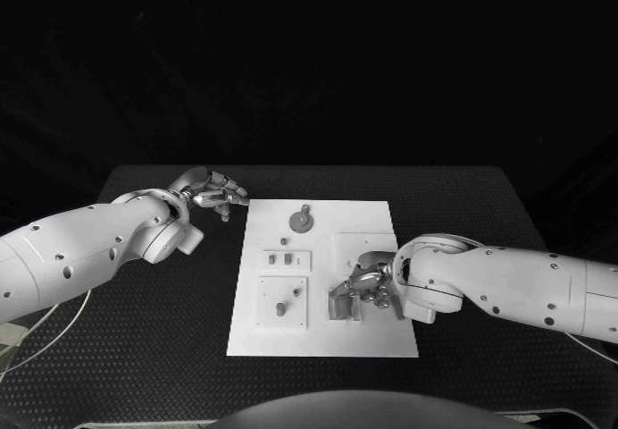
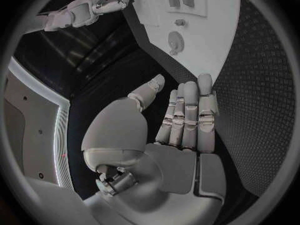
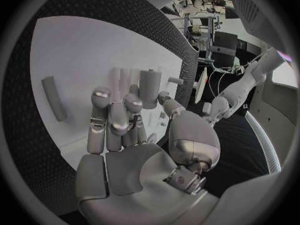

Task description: Assemble the parts on the task board

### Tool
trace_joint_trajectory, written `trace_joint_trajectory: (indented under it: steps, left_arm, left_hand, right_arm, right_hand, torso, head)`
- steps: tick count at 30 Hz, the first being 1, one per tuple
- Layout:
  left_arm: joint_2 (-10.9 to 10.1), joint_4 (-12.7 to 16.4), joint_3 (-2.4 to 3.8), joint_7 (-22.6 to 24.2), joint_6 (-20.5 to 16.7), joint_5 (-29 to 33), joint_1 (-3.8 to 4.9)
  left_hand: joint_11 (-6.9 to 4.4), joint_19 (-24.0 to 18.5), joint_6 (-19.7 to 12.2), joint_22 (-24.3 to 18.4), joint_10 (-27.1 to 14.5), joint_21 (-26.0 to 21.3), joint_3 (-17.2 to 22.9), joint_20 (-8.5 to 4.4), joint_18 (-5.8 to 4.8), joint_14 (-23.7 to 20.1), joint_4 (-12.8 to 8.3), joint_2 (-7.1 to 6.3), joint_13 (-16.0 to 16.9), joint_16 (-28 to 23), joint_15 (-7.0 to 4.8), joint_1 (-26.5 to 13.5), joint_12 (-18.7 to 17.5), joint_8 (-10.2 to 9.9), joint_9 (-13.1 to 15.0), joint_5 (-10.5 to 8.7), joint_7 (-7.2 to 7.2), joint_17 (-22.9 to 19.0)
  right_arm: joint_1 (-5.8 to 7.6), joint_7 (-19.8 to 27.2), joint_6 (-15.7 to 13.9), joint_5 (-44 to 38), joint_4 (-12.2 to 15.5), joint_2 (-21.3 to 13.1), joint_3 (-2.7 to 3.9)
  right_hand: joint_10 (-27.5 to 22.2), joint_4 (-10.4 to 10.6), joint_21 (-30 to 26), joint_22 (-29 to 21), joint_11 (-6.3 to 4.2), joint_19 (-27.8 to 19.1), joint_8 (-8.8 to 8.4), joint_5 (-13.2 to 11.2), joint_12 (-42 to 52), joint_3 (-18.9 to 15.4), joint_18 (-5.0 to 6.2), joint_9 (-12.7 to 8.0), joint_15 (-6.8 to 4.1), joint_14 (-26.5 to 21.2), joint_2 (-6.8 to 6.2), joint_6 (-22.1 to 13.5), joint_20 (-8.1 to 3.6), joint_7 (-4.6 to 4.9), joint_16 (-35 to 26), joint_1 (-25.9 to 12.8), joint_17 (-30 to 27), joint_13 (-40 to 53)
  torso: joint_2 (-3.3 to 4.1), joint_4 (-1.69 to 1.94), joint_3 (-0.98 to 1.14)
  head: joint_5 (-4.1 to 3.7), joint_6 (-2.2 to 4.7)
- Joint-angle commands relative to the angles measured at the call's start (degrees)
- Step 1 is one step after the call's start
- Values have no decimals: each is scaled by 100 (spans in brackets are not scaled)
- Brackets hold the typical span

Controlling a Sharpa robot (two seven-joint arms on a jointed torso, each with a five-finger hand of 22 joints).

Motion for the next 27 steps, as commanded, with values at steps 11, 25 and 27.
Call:
trace_joint_trajectory:
  steps: [11,25,27]
  left_arm:
    - [3,17,3,25,50,8,4]
    - [4,11,3,27,47,7,4]
    - [4,9,3,27,47,7,4]
  left_hand:
    - [1,50,9,15,-48,-32,-13,-1,404,32,31,-9,11,-20,-14,-19,3,35,-10,-37,41,10]
    - [1,52,9,18,-48,-35,-12,0,404,32,31,-9,12,-21,-14,-16,3,38,-11,-37,41,11]
    - [1,52,9,19,-48,-35,-12,0,404,32,31,-9,12,-21,-14,-16,4,38,-11,-37,41,11]
  right_arm:
    - [-5,79,102,-4,8,4,-1]
    - [-4,252,-142,-186,118,-132,2]
    - [6,283,-190,-238,185,-207,8]
  right_hand:
    - [-65,253,-60,88,10,-8,-45,-3,-40,213,101,4,-17,-46,-263,-47,-37,25,-51,-154,-26,-1]
    - [-74,342,-59,88,11,7,-45,268,-40,345,101,11,-27,-49,-505,-55,-49,51,-55,-139,-28,3]
    - [-68,387,-44,98,13,32,-36,249,-27,447,101,27,-21,-37,-550,-57,-55,43,-47,-83,-14,11]
  torso:
    - [0,1,0]
    - [-2,0,1]
    - [-3,-2,4]
  head:
    - [1,-5]
    - [-8,13]
    - [-7,22]
